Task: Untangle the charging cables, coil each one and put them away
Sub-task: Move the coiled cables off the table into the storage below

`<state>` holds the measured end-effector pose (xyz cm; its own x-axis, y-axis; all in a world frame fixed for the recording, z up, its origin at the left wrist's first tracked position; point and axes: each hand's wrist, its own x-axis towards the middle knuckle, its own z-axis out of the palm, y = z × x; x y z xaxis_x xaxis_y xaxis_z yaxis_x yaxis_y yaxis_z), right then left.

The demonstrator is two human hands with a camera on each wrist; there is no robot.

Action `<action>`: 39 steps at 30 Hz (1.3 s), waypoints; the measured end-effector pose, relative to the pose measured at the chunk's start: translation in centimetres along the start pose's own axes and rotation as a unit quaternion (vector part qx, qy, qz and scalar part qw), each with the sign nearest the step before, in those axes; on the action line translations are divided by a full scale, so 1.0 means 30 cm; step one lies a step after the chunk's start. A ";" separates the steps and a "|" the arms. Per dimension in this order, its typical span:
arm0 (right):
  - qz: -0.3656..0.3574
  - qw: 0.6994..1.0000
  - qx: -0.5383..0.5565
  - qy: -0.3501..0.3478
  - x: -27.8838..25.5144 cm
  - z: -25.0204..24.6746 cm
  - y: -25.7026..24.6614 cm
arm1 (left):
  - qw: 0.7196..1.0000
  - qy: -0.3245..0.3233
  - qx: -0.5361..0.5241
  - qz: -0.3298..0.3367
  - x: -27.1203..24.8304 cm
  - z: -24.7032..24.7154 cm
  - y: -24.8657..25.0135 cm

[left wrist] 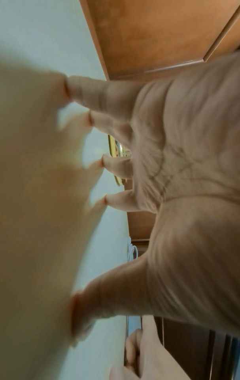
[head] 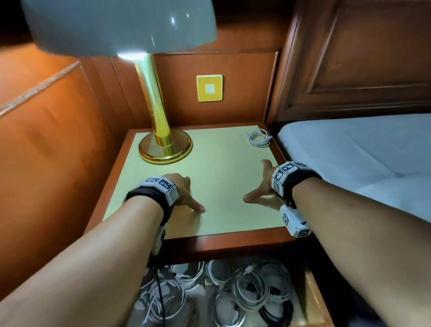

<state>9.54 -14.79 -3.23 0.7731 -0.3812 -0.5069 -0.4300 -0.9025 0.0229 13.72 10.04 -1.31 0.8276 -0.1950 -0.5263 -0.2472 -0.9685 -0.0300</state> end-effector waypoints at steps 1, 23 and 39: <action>-0.003 1.000 0.011 0.005 0.029 -0.009 -0.004 | 1.000 -0.002 0.004 -0.001 0.025 -0.011 0.004; -0.114 0.985 0.074 0.102 0.148 -0.084 -0.009 | 1.000 0.020 -0.012 0.016 0.095 -0.022 -0.014; -0.026 0.997 -0.059 0.050 0.177 -0.196 -0.079 | 0.999 0.019 -0.024 0.017 0.128 -0.010 -0.040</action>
<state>17.40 -15.84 -0.92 0.8377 -0.3462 -0.4224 -0.3355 -0.9365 0.1022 17.33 10.40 -3.04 0.8382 -0.2318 -0.4936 -0.2509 -0.9676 0.0283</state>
